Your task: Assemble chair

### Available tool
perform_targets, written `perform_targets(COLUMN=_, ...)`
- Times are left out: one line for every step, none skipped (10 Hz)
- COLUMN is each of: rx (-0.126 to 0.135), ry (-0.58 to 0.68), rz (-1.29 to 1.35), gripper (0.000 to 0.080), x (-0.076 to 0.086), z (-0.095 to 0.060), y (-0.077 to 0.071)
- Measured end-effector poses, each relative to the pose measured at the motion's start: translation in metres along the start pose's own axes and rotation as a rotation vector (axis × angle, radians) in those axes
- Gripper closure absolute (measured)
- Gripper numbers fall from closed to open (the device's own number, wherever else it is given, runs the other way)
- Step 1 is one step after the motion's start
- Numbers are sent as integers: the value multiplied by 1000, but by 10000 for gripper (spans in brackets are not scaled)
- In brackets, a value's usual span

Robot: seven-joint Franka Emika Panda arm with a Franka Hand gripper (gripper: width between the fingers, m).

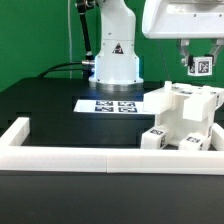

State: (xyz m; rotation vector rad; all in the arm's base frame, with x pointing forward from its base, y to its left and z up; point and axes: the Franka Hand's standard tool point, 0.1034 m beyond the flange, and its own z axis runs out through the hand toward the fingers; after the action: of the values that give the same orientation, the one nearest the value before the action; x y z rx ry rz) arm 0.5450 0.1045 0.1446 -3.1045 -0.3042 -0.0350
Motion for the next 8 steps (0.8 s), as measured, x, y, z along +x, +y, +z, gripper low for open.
perform_targets(rx=0, ry=-1, rz=0, gripper=511, x=0, z=0, y=0)
perform_targets(rx=-2, ry=-1, rz=-2, gripper=511, x=1, z=1, y=0)
perform_targets(rx=-7, ry=1, rz=-8, gripper=511, x=8, z=3, y=1)
perform_targets(rx=-12, ry=8, rz=-13, gripper=511, x=20, z=2, y=1)
perform_targets(rx=-20, ry=18, rz=-20, gripper=511, x=31, z=2, y=2)
perform_targets(rx=-29, ry=18, rz=-31, gripper=511, x=37, z=5, y=2)
perform_targets(rx=-31, ry=17, rz=-35, gripper=511, x=37, z=8, y=3)
perform_targets(rx=-31, ry=17, rz=-35, gripper=511, x=37, z=8, y=3)
